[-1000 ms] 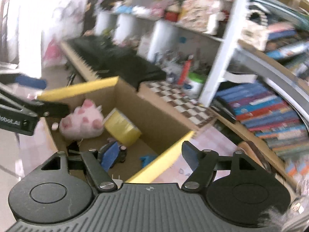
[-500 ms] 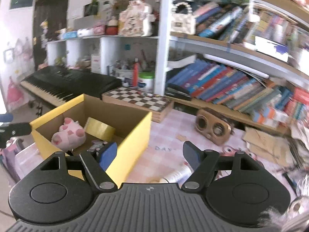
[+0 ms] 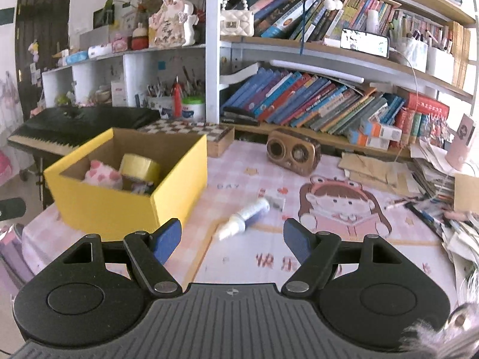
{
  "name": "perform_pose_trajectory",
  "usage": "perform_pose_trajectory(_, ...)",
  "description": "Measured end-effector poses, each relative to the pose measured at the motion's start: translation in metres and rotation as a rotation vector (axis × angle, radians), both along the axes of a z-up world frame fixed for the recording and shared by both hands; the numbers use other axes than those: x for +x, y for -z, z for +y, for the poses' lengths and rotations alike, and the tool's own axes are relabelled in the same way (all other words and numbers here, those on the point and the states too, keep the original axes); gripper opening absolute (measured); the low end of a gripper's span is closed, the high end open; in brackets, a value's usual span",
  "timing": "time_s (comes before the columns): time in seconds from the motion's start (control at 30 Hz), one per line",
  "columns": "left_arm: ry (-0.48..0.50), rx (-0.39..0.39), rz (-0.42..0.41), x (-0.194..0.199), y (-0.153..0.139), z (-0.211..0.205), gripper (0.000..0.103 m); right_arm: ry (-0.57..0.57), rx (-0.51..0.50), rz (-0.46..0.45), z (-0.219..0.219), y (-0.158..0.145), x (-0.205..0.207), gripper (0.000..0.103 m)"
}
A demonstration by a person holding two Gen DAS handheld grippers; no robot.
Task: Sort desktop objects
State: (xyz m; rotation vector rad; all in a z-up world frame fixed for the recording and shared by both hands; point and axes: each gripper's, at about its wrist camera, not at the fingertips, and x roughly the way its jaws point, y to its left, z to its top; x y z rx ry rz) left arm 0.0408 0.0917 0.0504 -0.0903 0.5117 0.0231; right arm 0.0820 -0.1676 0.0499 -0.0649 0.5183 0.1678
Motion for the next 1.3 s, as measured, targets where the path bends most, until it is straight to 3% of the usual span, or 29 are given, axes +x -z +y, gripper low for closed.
perform_pose_trajectory(0.53,0.007,0.012,0.008,-0.036,0.013,-0.004,0.085,0.001,-0.01,0.035,0.022,0.019,-0.061,0.074)
perform_pose_trajectory(1.3,0.112,0.013,0.06,-0.052,0.029,-0.021,0.086,-0.006,-0.043,0.092,0.035,0.033,-0.09,0.078)
